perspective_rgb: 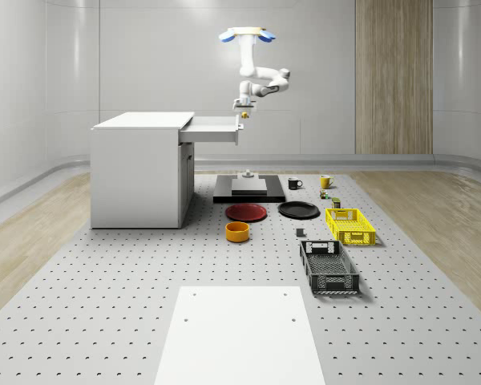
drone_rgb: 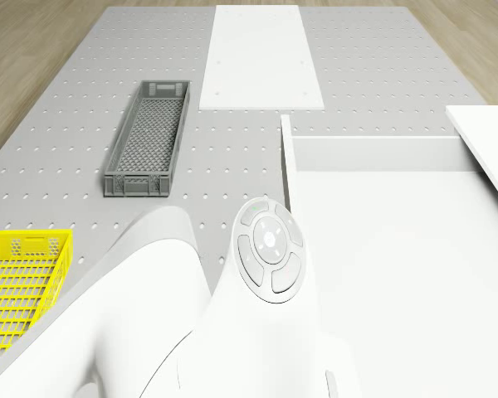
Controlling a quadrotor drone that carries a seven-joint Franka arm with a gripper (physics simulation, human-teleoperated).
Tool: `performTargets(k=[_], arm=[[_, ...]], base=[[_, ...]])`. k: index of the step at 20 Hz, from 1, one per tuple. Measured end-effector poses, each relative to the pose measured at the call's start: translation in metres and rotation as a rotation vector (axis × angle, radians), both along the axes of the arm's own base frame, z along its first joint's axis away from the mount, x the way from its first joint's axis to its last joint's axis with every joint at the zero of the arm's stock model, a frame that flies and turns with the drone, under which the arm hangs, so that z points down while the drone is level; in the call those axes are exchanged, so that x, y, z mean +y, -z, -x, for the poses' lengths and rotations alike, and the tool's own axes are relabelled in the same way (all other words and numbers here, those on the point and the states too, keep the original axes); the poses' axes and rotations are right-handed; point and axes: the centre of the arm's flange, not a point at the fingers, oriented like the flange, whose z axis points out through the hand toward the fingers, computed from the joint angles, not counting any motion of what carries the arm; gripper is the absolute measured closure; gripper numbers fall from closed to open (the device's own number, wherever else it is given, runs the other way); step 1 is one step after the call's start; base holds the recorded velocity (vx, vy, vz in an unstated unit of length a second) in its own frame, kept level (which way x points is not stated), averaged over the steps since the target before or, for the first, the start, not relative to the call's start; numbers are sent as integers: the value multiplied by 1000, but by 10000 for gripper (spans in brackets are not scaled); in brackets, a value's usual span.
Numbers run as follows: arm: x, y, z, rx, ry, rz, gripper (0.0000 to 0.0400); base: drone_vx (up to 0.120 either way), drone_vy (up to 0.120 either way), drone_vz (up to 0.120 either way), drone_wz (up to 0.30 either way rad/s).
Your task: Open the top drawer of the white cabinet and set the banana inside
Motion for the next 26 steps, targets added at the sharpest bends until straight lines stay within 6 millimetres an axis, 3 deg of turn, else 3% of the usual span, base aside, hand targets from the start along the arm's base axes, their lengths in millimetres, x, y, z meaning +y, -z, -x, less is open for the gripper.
performTargets(k=[26], arm=[[0, 0, 0, 0, 0, 0, 210]], base=[[0, -120, 0, 0]])
